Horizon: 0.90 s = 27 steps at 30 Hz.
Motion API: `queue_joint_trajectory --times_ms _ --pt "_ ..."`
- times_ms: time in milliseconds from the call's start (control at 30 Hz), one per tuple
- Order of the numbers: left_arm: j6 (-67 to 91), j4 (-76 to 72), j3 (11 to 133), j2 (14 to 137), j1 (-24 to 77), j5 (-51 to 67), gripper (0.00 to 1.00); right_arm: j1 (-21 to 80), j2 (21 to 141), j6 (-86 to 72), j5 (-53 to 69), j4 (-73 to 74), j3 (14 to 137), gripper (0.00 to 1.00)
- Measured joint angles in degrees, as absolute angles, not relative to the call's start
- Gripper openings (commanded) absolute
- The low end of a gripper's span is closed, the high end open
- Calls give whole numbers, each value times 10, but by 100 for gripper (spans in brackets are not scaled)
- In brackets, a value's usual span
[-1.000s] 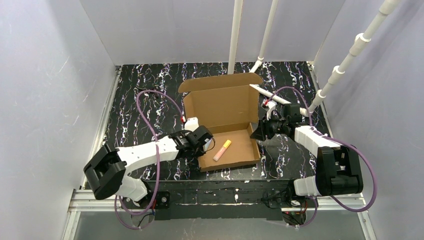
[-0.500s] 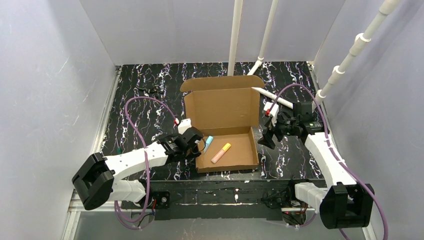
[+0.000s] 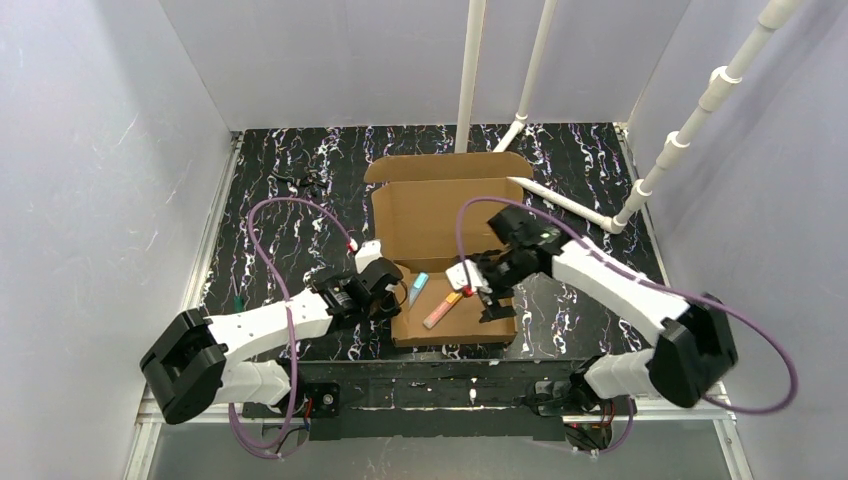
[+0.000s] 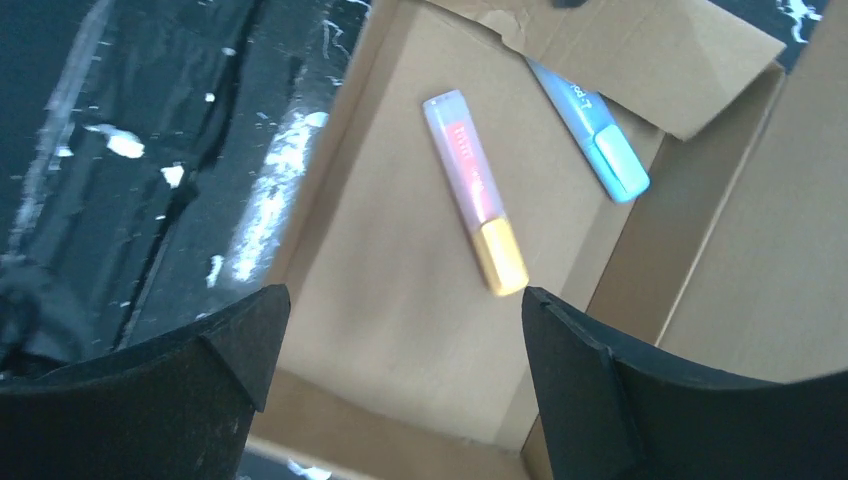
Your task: Fold the paper box
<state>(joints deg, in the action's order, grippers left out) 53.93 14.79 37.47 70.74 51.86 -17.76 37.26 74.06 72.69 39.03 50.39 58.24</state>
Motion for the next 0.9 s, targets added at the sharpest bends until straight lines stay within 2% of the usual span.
queue_joint_trajectory --times_ms 200,333,600,900 --pt "540 100 325 670 519 -172 16 443 908 723 342 406 647 76" --pt "539 79 314 663 519 -168 16 476 987 720 320 329 691 71" --pt "538 54 289 644 519 -159 16 521 1045 711 285 247 696 65" --pt "546 51 267 614 515 -159 16 525 1053 711 264 219 693 60"
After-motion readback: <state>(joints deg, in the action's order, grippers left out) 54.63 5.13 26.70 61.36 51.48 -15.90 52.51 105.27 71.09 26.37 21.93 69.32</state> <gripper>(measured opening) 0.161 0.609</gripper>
